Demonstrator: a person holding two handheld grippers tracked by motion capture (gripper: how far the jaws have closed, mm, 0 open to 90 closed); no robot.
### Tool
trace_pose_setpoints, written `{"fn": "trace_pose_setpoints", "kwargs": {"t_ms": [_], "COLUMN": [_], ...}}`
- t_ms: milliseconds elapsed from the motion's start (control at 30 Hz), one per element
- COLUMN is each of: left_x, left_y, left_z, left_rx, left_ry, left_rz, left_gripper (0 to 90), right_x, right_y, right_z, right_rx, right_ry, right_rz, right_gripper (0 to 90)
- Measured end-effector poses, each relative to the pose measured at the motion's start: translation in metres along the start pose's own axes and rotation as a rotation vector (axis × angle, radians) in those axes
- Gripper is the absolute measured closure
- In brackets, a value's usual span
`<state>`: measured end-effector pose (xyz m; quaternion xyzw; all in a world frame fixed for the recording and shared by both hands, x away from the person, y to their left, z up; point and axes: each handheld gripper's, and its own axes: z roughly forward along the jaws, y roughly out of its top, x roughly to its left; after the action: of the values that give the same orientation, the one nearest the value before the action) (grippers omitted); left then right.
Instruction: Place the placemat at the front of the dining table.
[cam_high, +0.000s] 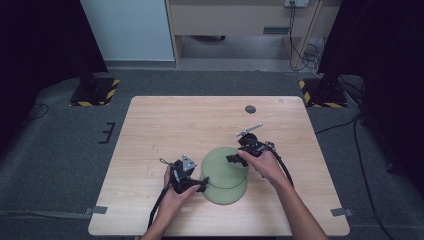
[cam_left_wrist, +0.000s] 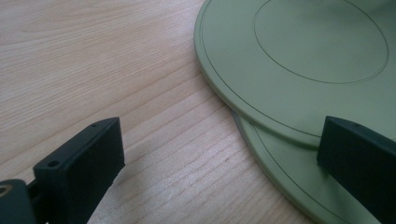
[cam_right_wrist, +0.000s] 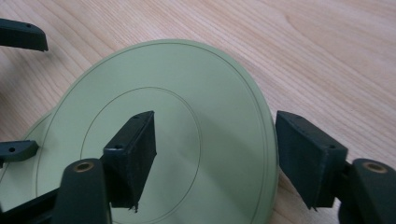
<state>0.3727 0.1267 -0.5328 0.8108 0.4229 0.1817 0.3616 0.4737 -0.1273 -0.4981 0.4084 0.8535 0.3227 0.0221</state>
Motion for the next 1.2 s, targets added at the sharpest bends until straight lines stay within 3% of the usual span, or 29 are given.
{"fn": "trace_pose_setpoints", "kwargs": {"t_ms": [300, 467, 833, 1100, 1200], "left_x": [0.0, 0.0, 0.0, 0.0, 0.0], "left_y": [0.0, 0.0, 0.0, 0.0, 0.0], "left_z": [0.0, 0.0, 0.0, 0.0, 0.0], "left_rx": [0.003, 0.004, 0.002, 0.002, 0.002], "left_ry": [0.0, 0.001, 0.002, 0.001, -0.001], "left_rz": [0.0, -0.001, -0.005, -0.006, -0.006], "left_gripper": [0.0, 0.0, 0.0, 0.0, 0.0], "right_x": [0.002, 0.002, 0.005, 0.008, 0.007], "right_y": [0.001, 0.001, 0.0, 0.002, 0.002], "right_z": [-0.014, -0.022, -0.03, -0.032, -0.032], "right_rx": [-0.044, -0.068, -0.054, -0.045, -0.048], "right_ry": [-0.003, 0.023, 0.065, 0.018, 0.008], "right_rz": [-0.005, 0.001, -0.029, -0.077, -0.086], "right_gripper": [46.2, 53.8, 66.8, 83.8, 85.0]}}
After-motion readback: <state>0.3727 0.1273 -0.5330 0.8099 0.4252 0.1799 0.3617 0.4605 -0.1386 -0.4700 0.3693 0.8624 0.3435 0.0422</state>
